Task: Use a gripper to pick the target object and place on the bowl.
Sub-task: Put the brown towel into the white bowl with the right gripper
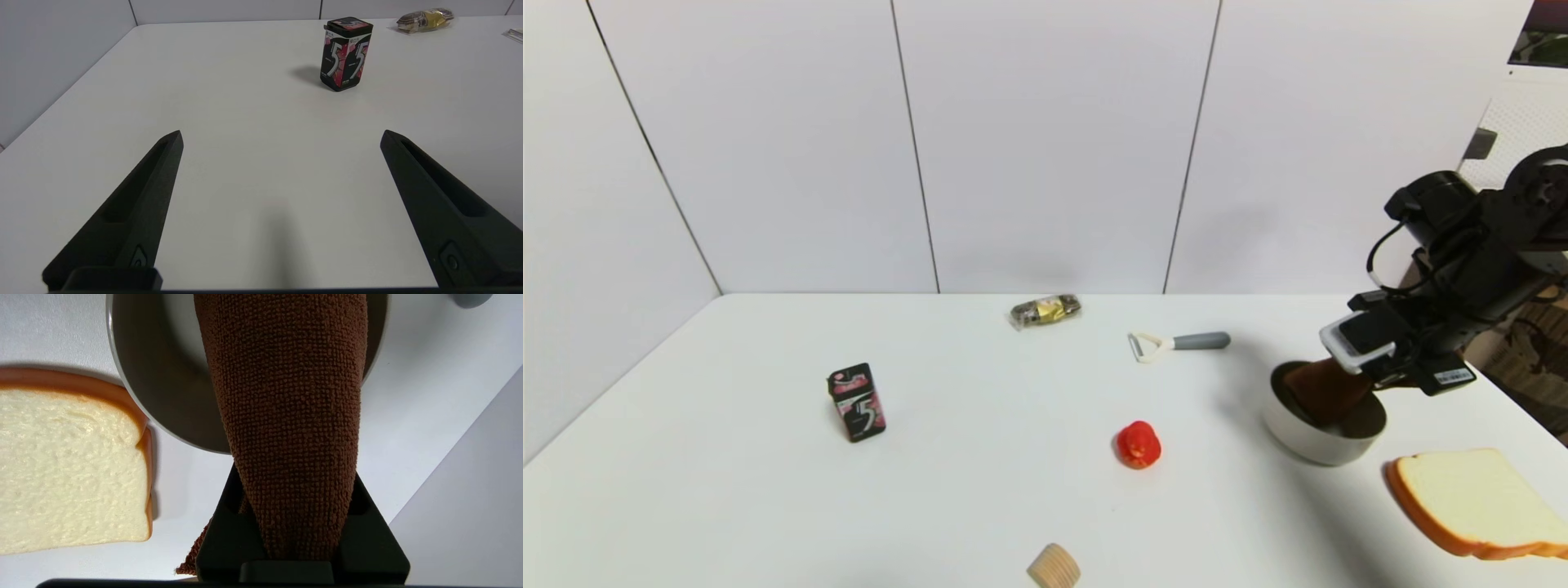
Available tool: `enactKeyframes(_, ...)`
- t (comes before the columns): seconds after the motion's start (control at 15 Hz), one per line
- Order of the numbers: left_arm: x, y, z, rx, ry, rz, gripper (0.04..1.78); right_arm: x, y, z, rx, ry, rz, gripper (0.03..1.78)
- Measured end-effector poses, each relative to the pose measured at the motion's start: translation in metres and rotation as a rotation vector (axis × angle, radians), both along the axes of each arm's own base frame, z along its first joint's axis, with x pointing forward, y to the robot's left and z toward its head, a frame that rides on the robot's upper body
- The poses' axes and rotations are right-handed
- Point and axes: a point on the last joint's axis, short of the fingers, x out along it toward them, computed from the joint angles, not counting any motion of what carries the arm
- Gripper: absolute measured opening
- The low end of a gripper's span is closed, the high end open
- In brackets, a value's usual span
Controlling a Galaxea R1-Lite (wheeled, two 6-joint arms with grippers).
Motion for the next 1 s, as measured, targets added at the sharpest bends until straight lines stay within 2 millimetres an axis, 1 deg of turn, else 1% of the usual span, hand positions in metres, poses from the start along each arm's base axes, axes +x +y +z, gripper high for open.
enactKeyframes(0.4, 0.000, 0.000, 0.000, 0.000, 0.000, 0.000, 1.71, 0.002, 0.006, -0.004, -0.040, 0.016, 0.008, 0.37)
enactKeyframes(0.73, 0.000, 0.000, 0.000, 0.000, 0.000, 0.000, 1.71, 0.001, 0.012, -0.004, -0.047, 0.012, 0.045, 0.37)
enactKeyframes(0.8, 0.000, 0.000, 0.000, 0.000, 0.000, 0.000, 1.71, 0.001, 0.014, -0.003, -0.050, 0.011, 0.052, 0.45)
enactKeyframes(1.0, 0.000, 0.000, 0.000, 0.000, 0.000, 0.000, 1.71, -0.001, 0.017, -0.004, -0.104, 0.015, 0.044, 0.87)
